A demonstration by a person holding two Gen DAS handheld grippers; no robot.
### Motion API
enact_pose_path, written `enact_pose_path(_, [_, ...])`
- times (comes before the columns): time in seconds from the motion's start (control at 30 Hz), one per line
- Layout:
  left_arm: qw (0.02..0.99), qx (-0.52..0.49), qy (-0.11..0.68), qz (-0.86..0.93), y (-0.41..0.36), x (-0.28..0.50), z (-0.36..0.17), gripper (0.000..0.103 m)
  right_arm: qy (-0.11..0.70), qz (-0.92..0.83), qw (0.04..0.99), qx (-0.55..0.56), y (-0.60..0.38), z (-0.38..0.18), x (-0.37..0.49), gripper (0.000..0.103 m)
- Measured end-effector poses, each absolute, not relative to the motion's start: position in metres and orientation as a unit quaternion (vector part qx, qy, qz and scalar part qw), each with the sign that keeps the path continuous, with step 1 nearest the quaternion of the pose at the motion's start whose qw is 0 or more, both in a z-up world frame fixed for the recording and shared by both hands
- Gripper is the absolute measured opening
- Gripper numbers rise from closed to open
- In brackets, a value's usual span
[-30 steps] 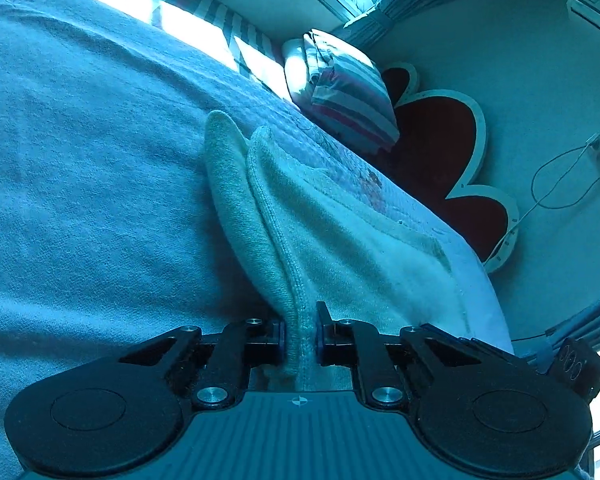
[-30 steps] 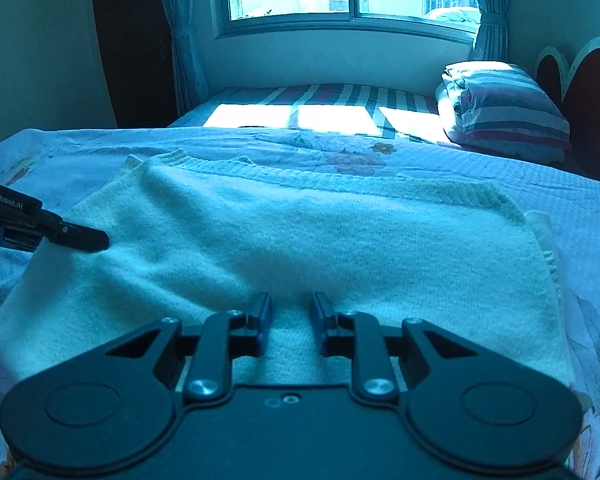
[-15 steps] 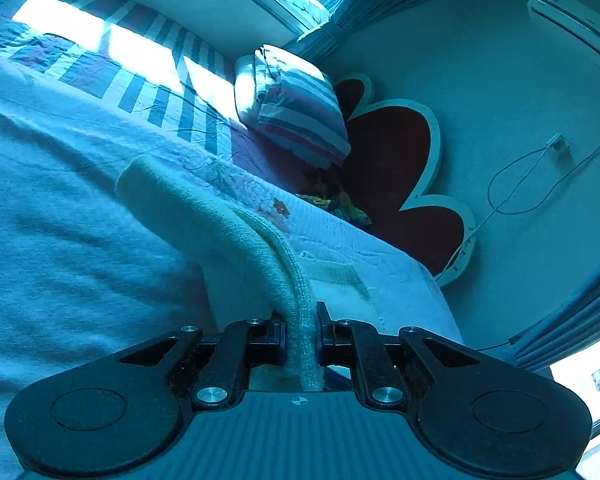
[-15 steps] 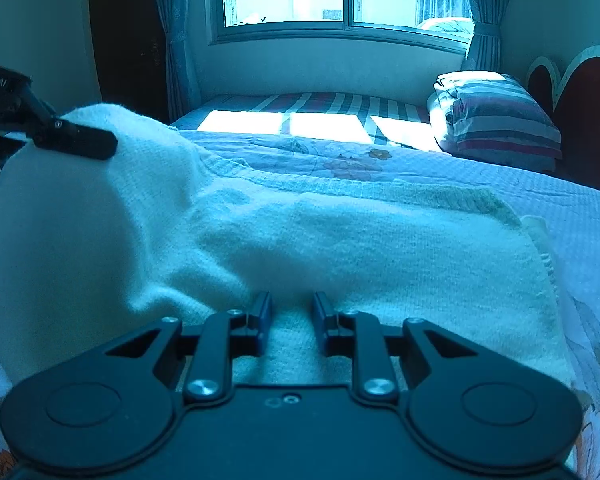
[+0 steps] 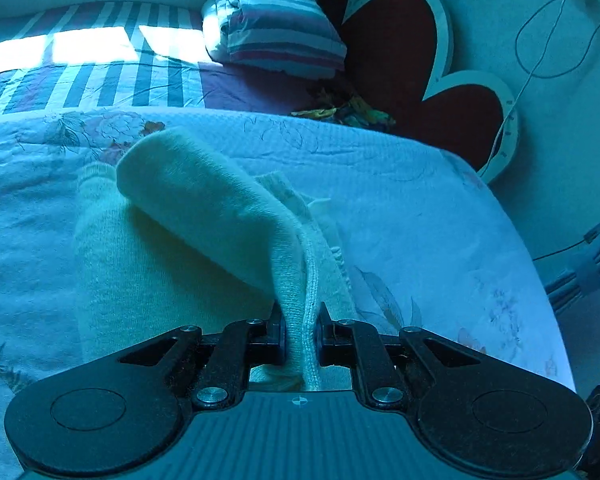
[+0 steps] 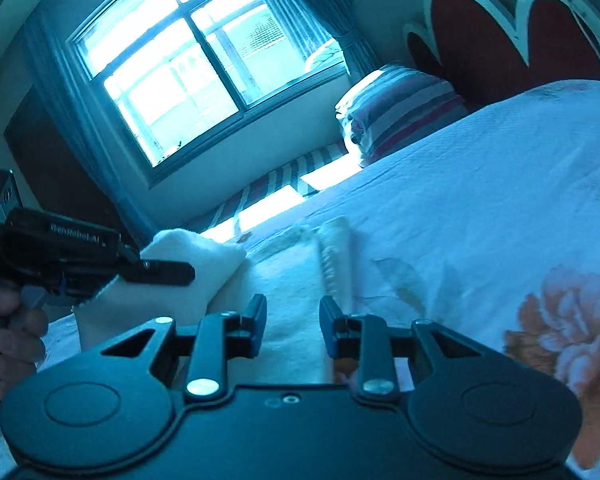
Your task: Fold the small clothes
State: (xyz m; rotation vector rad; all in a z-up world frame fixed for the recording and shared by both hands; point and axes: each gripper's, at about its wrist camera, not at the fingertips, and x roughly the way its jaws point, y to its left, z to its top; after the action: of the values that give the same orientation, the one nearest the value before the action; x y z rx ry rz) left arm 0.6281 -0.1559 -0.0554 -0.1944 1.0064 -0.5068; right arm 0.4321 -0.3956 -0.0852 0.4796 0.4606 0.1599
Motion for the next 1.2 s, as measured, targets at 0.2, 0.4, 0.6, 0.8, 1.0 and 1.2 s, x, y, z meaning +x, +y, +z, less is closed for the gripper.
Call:
enact_pose_path(0.2, [0.841,-0.101,0.463,-0.261,-0.221,0.611,-0.059,0.086,0.221,0.047,0.934,0.276,-0.485,-0.092,0.403,0.031])
enact_pose_path(0.4, [0.839,-0.17,0.411,-0.313,-0.232,0.594,-0.043,0.086,0.233,0.029,0.923,0.304,-0.52,-0.108,0.392,0.031])
enact_pose_path(0.6, [0.871,-0.215,0.353,-0.266,-0.147,0.577,-0.021,0.086,0.236,0.052,0.924,0.296,-0.5,-0.1,0.396,0.031])
enact_pose_path(0.8, [0.915,-0.14,0.354,-0.133,-0.048,0.537,-0.053,0.086,0.262,0.118,0.915,0.282,-0.443,-0.081,0.411,0.035])
enact_pose_path(1.0, [0.915,-0.115,0.376,-0.092,-0.001,0.498,-0.09,0.086,0.311,0.175,0.879,0.316,-0.38,-0.08,0.419,0.053])
enact_pose_path(1.2, [0.917,-0.112,0.374,-0.086,0.007,0.493,-0.098,0.086,0.344,0.176,0.865,0.321,-0.334,-0.068,0.435,0.064])
